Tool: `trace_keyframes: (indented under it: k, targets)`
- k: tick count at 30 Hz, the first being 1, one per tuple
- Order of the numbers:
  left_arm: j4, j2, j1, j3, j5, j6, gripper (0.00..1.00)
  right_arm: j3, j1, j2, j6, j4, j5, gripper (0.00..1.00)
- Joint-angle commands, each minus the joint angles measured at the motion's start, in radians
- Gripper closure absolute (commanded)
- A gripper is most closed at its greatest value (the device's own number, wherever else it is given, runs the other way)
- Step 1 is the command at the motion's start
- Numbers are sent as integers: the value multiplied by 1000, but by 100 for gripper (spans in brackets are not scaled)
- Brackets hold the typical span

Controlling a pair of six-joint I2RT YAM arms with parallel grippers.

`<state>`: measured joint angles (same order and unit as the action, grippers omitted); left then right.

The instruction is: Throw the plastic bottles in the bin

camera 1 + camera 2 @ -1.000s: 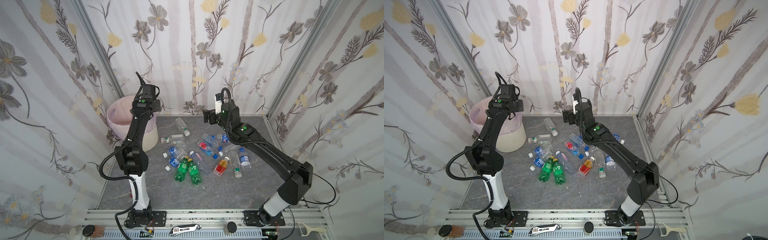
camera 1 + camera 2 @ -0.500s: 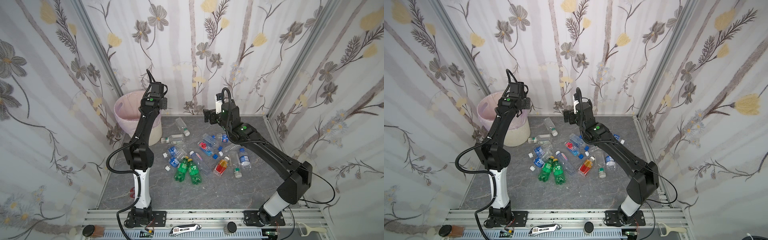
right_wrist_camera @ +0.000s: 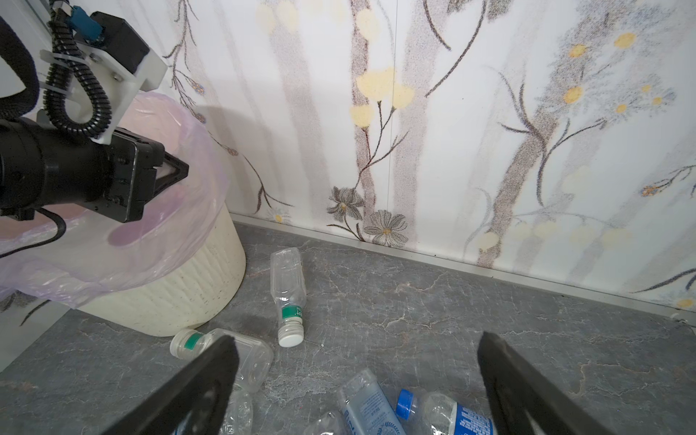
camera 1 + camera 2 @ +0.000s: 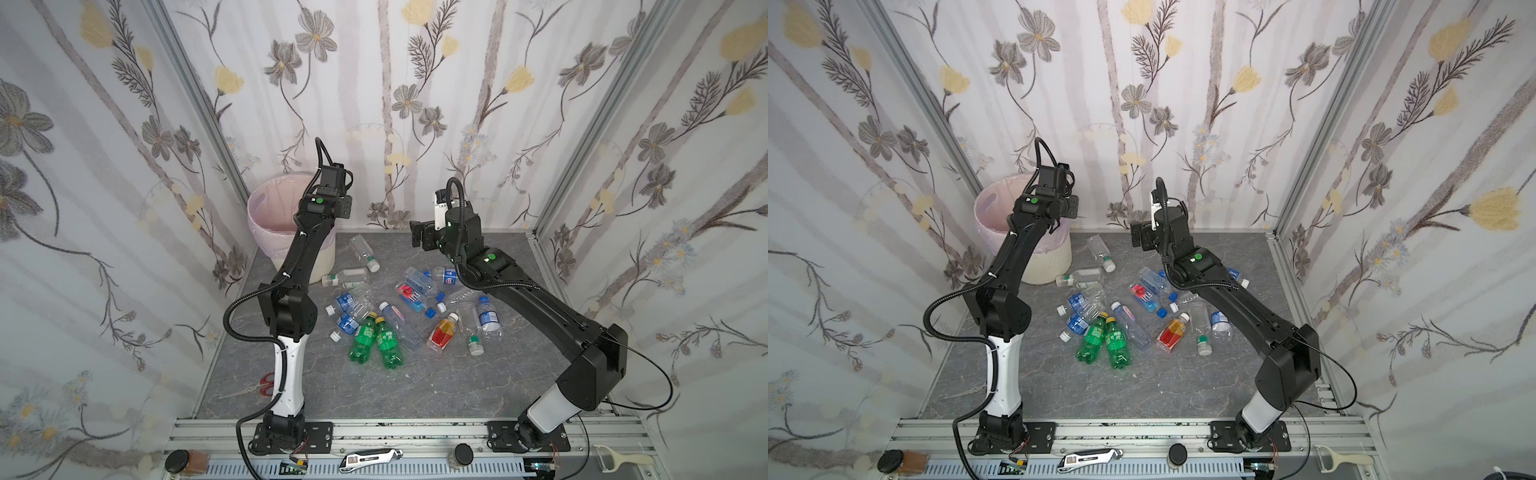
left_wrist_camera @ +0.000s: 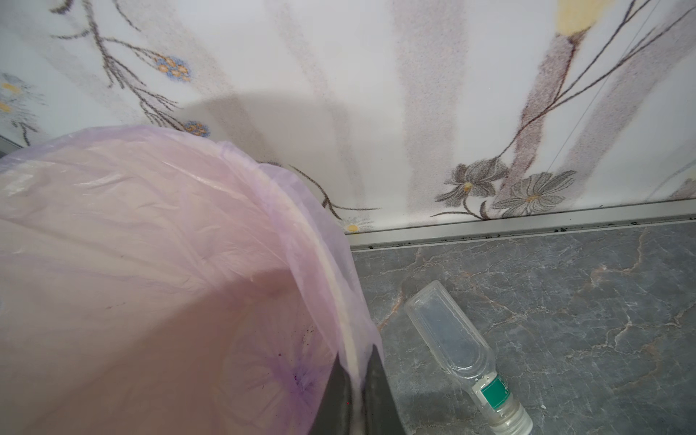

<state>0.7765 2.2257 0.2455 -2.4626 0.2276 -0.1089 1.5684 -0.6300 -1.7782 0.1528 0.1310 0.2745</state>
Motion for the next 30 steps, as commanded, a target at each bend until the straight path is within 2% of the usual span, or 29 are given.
trace_keyframes:
  k: [1, 11, 19, 30]
  targets:
    - [-63, -13, 7, -13, -1, -23, 100, -7, 2, 11, 8, -24, 6, 0]
    - [-63, -40, 19, 0, -132, 10, 100, -18, 4, 6, 32, -22, 3, 0]
    - [-62, -45, 40, 28, -116, 4, 100, -35, 13, 12, 37, -19, 8, 0]
    - [-63, -80, 55, 71, -176, 16, 100, -41, 25, 1, 80, -13, 15, 0]
